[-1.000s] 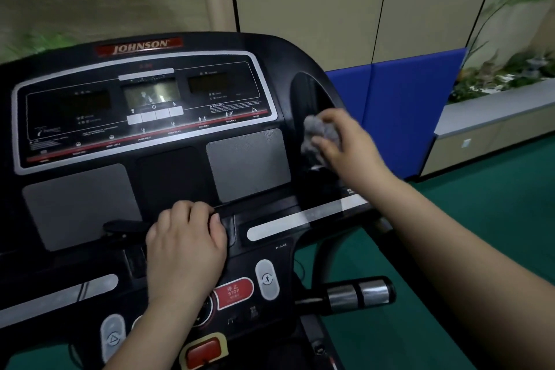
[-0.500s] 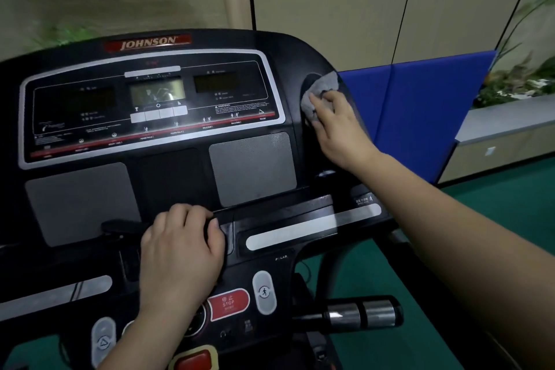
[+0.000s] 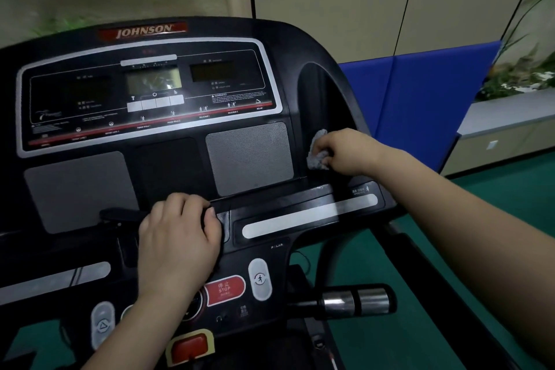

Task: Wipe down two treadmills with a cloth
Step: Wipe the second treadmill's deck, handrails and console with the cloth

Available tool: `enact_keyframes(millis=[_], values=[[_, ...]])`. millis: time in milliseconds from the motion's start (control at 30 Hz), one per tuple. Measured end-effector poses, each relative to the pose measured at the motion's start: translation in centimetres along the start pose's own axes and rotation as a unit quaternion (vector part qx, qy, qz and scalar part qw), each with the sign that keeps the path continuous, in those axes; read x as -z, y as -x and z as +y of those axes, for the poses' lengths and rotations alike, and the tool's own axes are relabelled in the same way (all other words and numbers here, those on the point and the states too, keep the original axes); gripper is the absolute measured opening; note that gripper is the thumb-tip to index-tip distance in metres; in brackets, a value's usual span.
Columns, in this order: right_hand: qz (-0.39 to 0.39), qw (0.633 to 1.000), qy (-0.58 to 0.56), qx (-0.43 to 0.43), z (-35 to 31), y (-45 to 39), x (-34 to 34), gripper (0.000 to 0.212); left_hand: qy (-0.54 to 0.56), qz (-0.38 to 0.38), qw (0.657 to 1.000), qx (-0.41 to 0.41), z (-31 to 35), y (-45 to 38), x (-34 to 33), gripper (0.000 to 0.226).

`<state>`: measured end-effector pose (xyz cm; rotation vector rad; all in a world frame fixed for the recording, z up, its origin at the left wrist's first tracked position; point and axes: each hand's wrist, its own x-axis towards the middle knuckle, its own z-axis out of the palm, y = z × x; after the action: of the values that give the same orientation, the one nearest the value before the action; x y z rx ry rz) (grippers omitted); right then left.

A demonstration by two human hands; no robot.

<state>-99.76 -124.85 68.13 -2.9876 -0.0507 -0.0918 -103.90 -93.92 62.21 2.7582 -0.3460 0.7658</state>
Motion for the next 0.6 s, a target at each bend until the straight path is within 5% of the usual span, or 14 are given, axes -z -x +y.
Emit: enact_keyframes(millis=[300,600], values=[[-0.050,0.983,-0.176,-0.023,-1.0,1.2,0.4,0.043,-0.001,0.002,1.000,-0.006,-0.1,0.0,-0.1,0.033],[0.015,0.996,-0.071,-0.043,-0.7,0.7,-1.1,0.034,0.005,0.008,1.000,-0.002,-0.2,-0.1,-0.1,0.033]])
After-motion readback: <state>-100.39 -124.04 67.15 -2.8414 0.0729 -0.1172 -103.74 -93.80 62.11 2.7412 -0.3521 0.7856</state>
